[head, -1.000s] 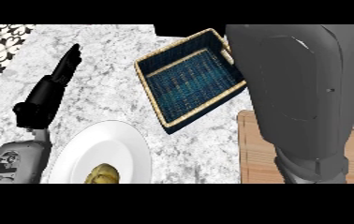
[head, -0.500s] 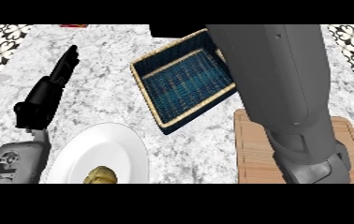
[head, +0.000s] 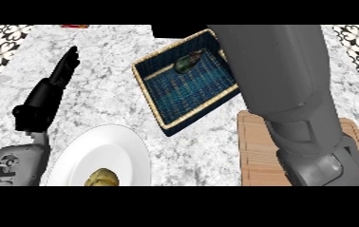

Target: Pick the eggplant from the cutting board and place it in the basket

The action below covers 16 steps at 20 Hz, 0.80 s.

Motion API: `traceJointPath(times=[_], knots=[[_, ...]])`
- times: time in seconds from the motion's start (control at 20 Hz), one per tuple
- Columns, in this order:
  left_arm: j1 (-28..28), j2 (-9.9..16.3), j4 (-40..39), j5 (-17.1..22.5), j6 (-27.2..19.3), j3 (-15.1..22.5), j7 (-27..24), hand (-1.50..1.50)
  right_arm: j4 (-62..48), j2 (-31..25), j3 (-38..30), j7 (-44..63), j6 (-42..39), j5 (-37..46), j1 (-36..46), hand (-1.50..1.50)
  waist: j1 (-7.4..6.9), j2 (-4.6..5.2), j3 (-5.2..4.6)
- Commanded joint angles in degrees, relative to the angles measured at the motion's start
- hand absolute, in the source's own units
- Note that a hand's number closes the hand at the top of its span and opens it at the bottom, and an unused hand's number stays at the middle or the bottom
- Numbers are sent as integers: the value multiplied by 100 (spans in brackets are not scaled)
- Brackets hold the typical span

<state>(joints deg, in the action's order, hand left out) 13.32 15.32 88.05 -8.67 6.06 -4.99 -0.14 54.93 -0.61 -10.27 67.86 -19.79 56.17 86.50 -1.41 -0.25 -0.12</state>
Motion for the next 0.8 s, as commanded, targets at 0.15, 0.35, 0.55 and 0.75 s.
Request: traceJointPath(times=[0.15,0.35,0.55,0.75], knots=[[-236,-70,151,-25,-32,17,-52,0,234,57,-156,895,687,10,121,-150,80,-1,9],[-23,-23,105,41,47,-7,89,0,643,57,-326,849,1920,508,62,-150,83,4,9],[-140,-31,-2,-10,-46,-76,-15,0,1227,-71,-487,997,2462,1256,70,-150,189,-19,6],[-406,-15,111,-46,-67,-96,-93,0,2015,-190,-706,1144,2459,1805,-279,-150,279,-76,14]])
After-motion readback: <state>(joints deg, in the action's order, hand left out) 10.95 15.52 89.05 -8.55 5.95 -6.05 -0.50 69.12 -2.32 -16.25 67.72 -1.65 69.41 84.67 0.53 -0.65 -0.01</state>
